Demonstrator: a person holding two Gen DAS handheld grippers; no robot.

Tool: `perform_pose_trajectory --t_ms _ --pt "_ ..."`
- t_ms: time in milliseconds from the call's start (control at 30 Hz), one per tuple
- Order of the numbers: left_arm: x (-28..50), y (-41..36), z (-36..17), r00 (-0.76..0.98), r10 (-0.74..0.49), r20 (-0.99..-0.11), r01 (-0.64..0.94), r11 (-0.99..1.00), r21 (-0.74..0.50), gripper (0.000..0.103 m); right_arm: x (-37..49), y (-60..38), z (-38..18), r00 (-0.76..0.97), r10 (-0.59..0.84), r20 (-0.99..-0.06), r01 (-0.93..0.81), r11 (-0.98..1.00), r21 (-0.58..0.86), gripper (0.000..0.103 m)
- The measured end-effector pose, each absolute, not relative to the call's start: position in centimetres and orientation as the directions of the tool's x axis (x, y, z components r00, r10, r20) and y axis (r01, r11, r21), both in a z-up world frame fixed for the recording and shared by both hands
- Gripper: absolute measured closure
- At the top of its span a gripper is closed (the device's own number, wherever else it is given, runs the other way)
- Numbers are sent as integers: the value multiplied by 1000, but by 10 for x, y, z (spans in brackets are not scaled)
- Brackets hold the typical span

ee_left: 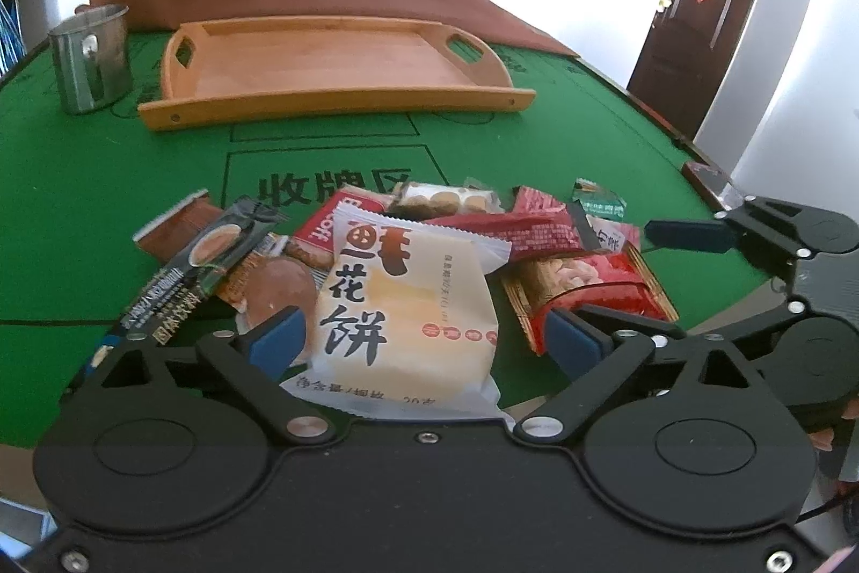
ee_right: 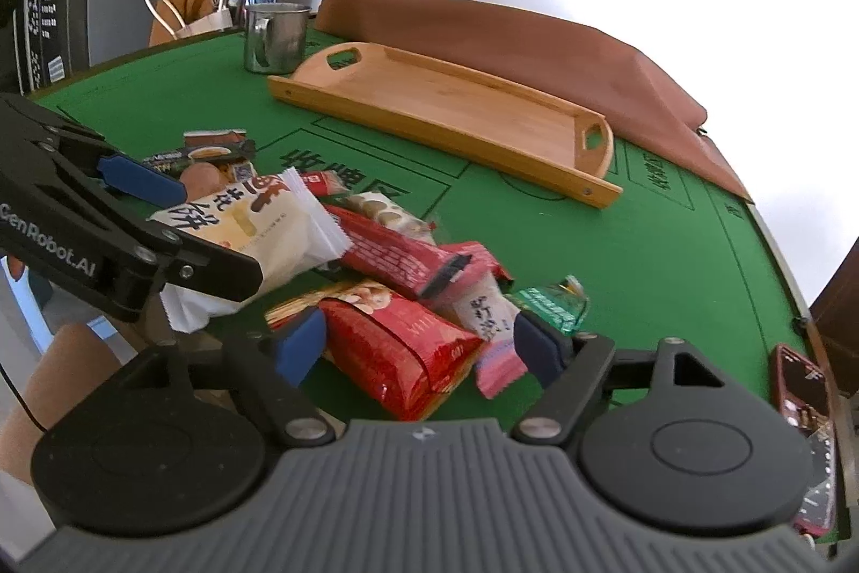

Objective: Organize snacks
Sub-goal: 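Grasp the white pastry bag with the left gripper while the right grasps the red nut bag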

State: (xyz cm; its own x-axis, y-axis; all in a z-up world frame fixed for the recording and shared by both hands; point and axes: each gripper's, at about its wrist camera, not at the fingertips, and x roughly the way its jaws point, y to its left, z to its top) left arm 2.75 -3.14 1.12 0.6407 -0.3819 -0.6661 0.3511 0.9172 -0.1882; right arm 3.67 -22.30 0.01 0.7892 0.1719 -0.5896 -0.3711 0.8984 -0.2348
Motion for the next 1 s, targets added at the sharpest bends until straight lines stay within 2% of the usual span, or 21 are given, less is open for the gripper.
perform_pose_trajectory --t_ms 133,200,233,267,767,1000 --pt "36 -33 2 619 -379 -688 335 920 -206 7 35 -225 -1 784 162 -599 -369 898 -240 16" --pt "40 -35 -2 619 -360 -698 322 927 -192 13 34 -226 -2 784 159 -600 -367 898 -241 15" --pt "39 -36 -2 630 -350 -693 322 930 -177 25 34 -226 -2 784 158 -601 -366 899 -241 15" --pt "39 -37 -2 634 -340 -695 324 932 -160 28 34 -225 -2 784 157 -601 -366 899 -242 15" --pt "34 -22 20 688 -323 -650 298 942 -153 30 29 -204 -1 747 237 -621 -460 859 -225 15" --pt "34 -10 27 721 -293 -628 270 953 -135 30 33 -213 7 746 228 -626 -439 875 -205 13"
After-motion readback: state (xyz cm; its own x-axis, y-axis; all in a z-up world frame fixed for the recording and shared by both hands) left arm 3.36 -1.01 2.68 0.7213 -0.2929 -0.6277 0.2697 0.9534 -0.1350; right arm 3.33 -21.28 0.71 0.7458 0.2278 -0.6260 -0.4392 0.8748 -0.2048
